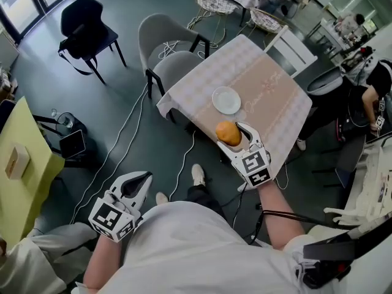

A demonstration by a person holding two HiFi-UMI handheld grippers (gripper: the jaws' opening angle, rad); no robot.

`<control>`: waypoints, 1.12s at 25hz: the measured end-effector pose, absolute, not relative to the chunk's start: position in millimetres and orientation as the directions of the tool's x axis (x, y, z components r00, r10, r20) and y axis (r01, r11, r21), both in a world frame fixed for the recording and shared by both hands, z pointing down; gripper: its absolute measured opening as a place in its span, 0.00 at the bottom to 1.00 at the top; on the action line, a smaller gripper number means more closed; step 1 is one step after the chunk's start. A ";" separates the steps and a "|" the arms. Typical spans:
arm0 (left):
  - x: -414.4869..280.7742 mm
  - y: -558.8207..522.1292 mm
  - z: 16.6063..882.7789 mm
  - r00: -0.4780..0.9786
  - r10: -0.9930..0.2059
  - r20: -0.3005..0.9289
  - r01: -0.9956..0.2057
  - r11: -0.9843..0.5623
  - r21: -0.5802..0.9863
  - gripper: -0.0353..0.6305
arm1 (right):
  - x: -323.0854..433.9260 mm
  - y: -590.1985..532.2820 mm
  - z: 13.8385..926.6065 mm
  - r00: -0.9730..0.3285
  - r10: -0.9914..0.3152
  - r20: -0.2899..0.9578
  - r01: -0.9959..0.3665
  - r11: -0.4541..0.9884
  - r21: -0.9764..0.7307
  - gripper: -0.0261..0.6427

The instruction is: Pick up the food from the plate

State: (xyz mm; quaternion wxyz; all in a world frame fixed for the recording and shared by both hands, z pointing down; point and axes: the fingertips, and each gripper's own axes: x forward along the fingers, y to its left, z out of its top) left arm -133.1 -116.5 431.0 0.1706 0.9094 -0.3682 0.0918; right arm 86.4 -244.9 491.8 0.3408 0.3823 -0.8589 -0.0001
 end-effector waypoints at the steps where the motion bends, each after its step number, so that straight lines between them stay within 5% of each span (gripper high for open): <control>1: -136.6 -111.4 431.9 0.719 -0.630 0.292 -0.693 -0.678 0.243 0.07 | 81.1 -235.8 487.8 -0.479 -0.660 0.579 -0.660 0.706 0.259 0.55; 28: -161.0 -60.6 442.7 0.781 -0.560 0.275 -0.620 -0.748 0.239 0.07 | 4.0 -115.1 436.5 -0.553 -0.654 0.517 -0.635 0.732 0.247 0.55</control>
